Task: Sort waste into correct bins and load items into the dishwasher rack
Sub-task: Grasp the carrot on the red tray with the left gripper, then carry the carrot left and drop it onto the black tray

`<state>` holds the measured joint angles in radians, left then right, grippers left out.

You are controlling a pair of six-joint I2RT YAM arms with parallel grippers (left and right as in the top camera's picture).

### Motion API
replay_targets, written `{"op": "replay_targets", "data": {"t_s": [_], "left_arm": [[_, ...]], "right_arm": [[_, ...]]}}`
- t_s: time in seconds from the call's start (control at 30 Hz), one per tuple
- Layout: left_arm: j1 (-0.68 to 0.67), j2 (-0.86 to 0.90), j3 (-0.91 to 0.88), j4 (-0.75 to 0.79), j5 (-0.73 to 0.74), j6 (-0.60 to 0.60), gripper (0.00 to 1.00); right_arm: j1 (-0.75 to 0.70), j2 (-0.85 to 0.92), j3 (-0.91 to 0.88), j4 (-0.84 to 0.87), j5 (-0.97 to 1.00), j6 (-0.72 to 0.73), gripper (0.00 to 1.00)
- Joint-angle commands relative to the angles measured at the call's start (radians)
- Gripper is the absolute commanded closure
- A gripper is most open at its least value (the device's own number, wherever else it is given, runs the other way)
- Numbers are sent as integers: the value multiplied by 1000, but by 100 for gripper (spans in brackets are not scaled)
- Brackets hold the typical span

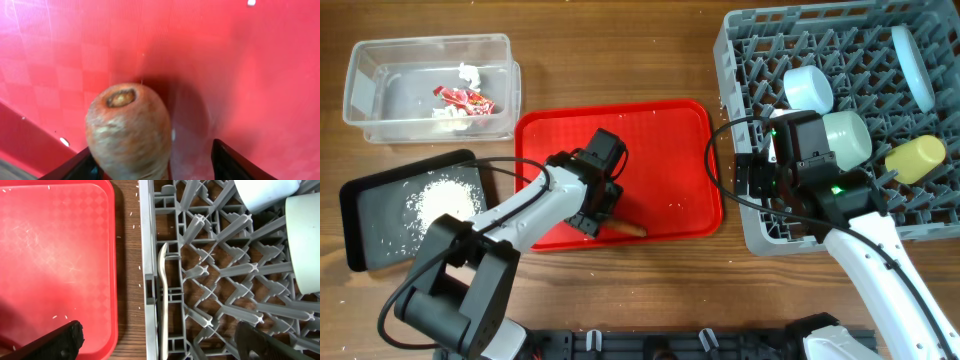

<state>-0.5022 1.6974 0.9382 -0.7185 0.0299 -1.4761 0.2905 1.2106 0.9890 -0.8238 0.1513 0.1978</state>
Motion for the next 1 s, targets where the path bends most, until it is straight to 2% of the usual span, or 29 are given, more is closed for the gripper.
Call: {"op": "replay_targets", "data": {"t_s": [0.0, 0.1, 0.2, 0.27, 0.3, 0.5, 0.73, 0.87, 0.97], "left_arm": [[-2, 18, -11, 5, -69, 2, 49], [-2, 18, -11, 5, -81, 5, 64], [1, 18, -11, 4, -124, 37, 73], [14, 18, -10, 5, -141, 89, 77], [41, 15, -10, 5, -145, 156, 84], [184, -58, -8, 4, -155, 317, 84], [446, -281, 16, -26, -155, 560, 86], [628, -396, 16, -30, -164, 610, 85], [789, -407, 16, -33, -170, 609, 85]], "right_arm": [[-4, -6, 12, -1, 17, 15, 0], [-4, -6, 12, -1, 17, 15, 1], [-4, -6, 12, -1, 17, 15, 0], [-4, -6, 12, -1, 17, 15, 1], [-4, -6, 12, -1, 18, 14, 1], [-4, -6, 12, -1, 18, 14, 1], [-4, -6, 12, 0, 18, 14, 1], [-4, -6, 12, 0, 18, 14, 1], [-4, -6, 12, 0, 18, 14, 1]]}}
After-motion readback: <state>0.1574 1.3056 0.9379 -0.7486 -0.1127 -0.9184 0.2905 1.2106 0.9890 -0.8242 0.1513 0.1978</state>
